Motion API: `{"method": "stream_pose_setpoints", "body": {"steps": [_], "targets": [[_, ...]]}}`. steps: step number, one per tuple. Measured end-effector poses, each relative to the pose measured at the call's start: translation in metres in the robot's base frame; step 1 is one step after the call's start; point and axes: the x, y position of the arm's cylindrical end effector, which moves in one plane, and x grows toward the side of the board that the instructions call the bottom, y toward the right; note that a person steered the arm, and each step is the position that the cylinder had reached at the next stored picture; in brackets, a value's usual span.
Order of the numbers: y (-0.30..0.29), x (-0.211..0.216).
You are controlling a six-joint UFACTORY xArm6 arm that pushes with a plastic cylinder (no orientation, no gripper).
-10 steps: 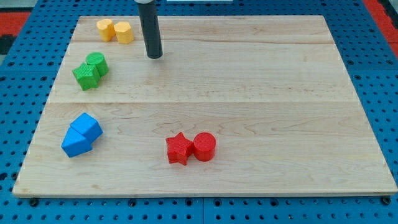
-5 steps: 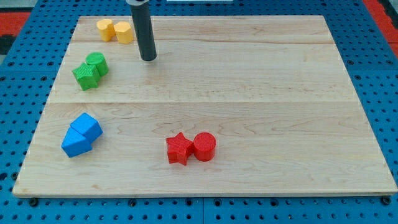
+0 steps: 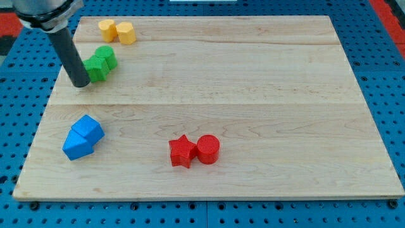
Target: Move the green blocks to the bottom of the yellow blocks
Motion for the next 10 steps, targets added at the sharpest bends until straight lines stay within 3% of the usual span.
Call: {"method": "stream_pose_setpoints", "body": {"steps": [4, 5, 6, 7, 8, 9, 10], "targets": [[0.002, -0.042], [-0.028, -0.042], [-0.004, -0.012], [0.055, -0.018], [0.038, -0.04], [-0.022, -0.057], [-0.026, -0.056]]}}
